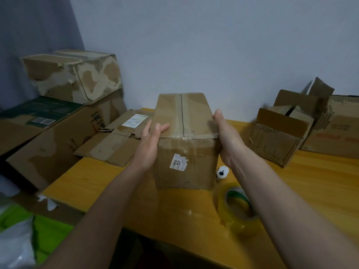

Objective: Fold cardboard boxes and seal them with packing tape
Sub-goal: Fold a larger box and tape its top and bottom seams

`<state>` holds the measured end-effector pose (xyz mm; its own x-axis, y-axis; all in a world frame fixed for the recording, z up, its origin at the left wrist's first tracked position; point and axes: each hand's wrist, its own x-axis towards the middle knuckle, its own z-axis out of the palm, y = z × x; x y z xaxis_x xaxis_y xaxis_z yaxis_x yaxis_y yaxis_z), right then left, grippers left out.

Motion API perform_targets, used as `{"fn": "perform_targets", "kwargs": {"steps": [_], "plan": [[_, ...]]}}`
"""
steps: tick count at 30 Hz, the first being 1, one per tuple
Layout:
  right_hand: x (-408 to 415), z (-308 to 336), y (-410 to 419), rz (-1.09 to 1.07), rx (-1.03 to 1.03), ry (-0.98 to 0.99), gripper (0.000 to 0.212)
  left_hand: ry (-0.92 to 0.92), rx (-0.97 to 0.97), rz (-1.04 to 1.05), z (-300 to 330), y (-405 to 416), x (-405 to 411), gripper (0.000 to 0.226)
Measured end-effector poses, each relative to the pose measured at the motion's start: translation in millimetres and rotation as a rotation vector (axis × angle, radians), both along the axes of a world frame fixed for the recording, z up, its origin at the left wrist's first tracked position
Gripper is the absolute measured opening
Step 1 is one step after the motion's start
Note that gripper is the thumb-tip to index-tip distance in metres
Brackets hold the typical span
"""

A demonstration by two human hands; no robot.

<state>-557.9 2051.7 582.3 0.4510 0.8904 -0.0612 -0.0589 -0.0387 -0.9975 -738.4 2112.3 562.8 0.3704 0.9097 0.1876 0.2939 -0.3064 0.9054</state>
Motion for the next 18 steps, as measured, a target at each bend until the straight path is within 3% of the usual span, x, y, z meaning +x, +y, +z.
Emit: {"fn": "perform_targets", "kwargs": {"steps": [3,5,10,14,18], "plan": [[-9,-10,-2,-0.055,0.136,-0.144,0.046,-0.014,-0.012,-0.021,-5,1,-6,0.053],[-10,-21,0,-0.059,0.219,-0.37,0.052,-0.017,0.012,-0.015,-6,2,-7,0.052],[19,-46,-2,0.072,0.316,-0.747,0.049,0.038,0.168,-0.043,-6,2,-6,0.043],[36,-45,-7,0.177,0.289,-0.795,0.05,0.014,0.162,-0.078,-13,7,-7,0.028],[34,-23,-13,0.245,0.131,-0.9,0.073,0.016,0.118,-0.078,-15,9,-8,0.044]]}}
